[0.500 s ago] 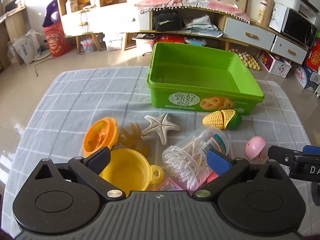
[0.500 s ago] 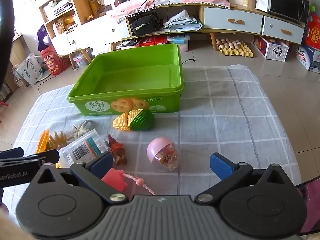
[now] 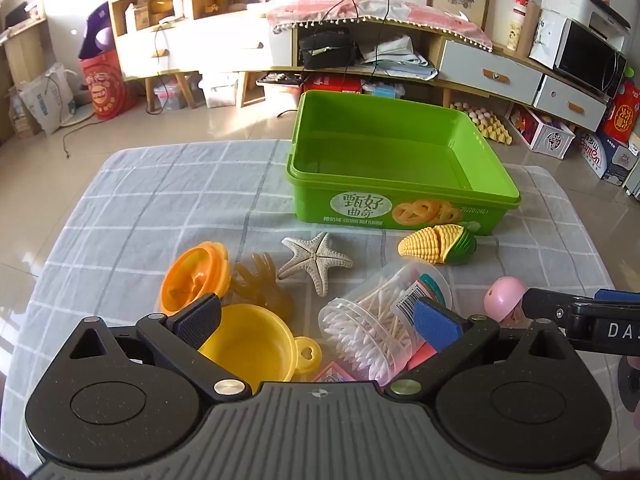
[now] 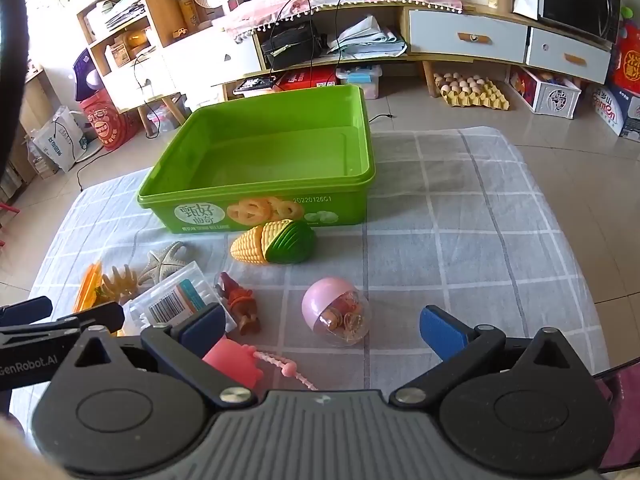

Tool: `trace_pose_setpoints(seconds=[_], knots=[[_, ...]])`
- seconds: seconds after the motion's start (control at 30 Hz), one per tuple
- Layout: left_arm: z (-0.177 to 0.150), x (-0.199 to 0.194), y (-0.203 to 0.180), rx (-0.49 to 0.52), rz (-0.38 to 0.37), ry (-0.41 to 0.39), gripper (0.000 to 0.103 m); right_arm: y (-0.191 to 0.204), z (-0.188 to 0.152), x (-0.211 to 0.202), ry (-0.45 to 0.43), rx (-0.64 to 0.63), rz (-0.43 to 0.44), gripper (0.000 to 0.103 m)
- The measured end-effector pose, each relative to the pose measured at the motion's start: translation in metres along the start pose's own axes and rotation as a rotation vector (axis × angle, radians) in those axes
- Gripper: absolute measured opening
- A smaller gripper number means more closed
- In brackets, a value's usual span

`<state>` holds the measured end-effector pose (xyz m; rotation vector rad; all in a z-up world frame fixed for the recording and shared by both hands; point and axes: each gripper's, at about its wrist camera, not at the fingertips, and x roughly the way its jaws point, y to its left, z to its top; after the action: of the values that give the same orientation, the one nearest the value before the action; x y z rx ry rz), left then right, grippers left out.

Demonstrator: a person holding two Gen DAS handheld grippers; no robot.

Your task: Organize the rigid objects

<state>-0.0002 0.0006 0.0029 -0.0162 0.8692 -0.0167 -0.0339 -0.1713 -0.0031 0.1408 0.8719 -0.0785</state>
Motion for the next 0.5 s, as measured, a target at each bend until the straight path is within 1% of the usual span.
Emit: trace_pose_setpoints(seconds=[0.07, 0.5], knots=[[0.0000, 0.0001, -0.0009, 0.002, -0.002, -0.003, 0.099, -0.0090, 0.0042, -0.0036, -0.004, 0.006, 0.006, 0.076], [-0.0022, 0.0025, -0.0021, 0.012, -0.018, -0.006, 0.099, -0.0135, 0.0049, -0.0004, 0.005, 0.016, 0.003, 0.076]])
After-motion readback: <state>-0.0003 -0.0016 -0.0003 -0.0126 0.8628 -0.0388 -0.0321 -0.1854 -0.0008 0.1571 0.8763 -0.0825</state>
